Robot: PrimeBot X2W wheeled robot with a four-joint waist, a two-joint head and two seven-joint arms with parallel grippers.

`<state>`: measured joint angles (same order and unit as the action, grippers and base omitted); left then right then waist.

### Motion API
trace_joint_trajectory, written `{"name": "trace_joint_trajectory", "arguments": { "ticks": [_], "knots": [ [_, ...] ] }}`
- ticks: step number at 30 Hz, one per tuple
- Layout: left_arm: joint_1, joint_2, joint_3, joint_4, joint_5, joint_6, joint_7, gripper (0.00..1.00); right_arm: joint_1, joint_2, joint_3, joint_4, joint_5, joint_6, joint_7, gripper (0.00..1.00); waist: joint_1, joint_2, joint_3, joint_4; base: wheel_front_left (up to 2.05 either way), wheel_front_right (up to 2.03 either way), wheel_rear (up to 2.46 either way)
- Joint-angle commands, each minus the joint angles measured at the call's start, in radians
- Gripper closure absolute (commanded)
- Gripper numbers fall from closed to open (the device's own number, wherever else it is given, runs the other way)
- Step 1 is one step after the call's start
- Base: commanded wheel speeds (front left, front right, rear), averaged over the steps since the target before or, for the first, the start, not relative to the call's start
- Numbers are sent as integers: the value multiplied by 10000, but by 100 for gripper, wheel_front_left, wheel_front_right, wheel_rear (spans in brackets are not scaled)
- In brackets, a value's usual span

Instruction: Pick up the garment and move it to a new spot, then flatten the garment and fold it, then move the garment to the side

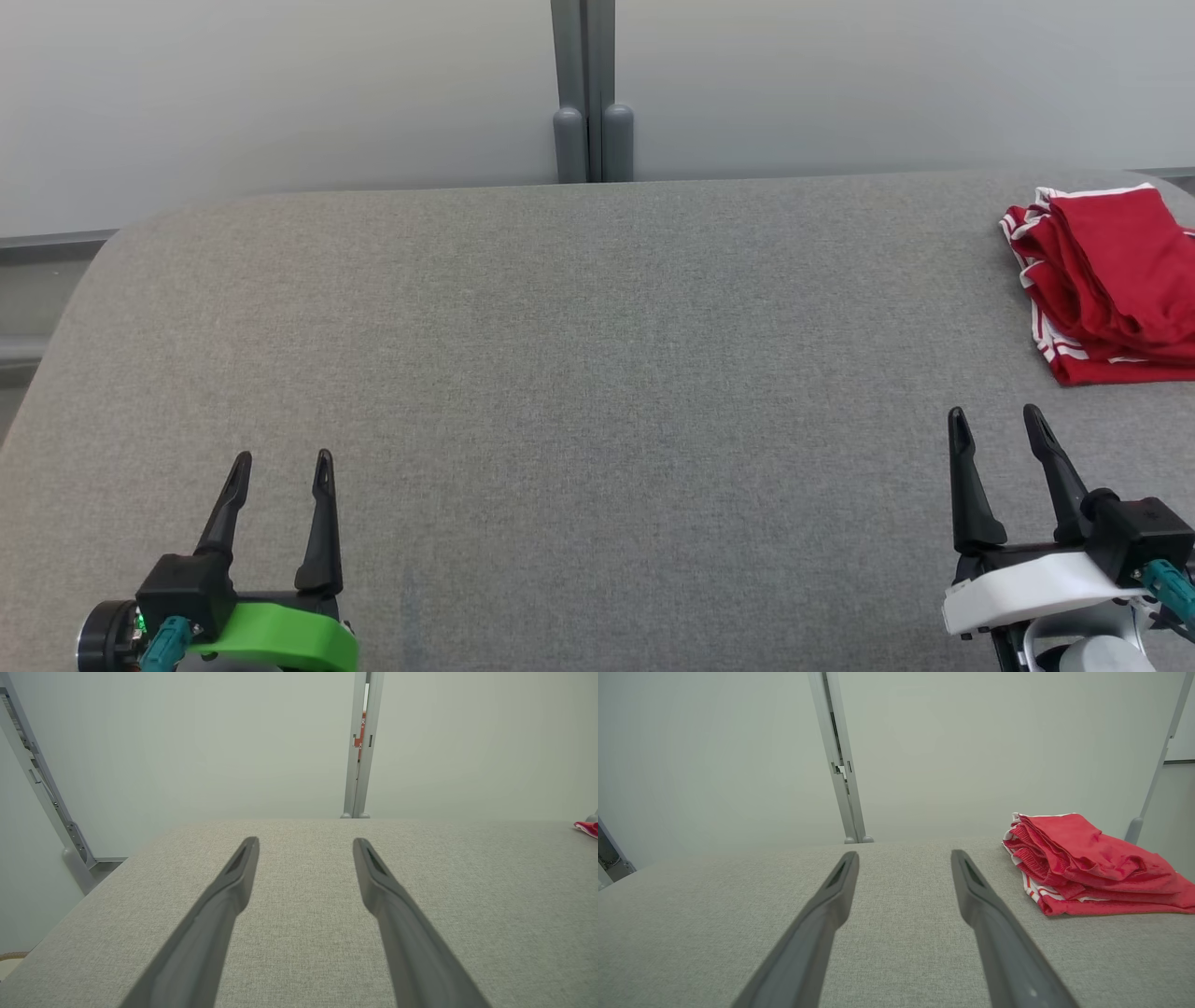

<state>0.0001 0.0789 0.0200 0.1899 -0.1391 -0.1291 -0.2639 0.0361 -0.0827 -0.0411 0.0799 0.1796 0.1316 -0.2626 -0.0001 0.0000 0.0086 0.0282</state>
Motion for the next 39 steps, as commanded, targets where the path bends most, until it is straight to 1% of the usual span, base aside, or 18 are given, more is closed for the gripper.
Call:
{"name": "trace_joint_trajectory", "arguments": {
  "ticks": [1,3,4,10,24,39],
  "knots": [
    [-9,99,-4,3,-70,-25,3,0,11,8,20,32,-27,-21,-10,0,1,0,7,-1,0,0,0],
    [-19,102,-31,-9,-107,-25,3,0,-2,10,23,52,-14,-21,-11,0,1,0,13,-2,0,0,0],
    [-2,26,-23,3,-30,0,0,100,-3,7,13,33,10,0,0,100,1,0,14,-1,0,0,0],
    [120,-105,-50,529,-133,0,36,100,154,136,30,527,140,0,43,100,1,0,14,-3,0,0,0],
    [-124,-135,146,522,-2818,-3,732,100,-159,139,-74,723,2788,-2,698,100,1,0,7,-34,0,0,0],
    [-352,-162,310,512,-5271,-6,1353,100,-438,154,-183,904,5184,-4,1305,100,1,0,-2,-67,0,0,0]
  ]
}}
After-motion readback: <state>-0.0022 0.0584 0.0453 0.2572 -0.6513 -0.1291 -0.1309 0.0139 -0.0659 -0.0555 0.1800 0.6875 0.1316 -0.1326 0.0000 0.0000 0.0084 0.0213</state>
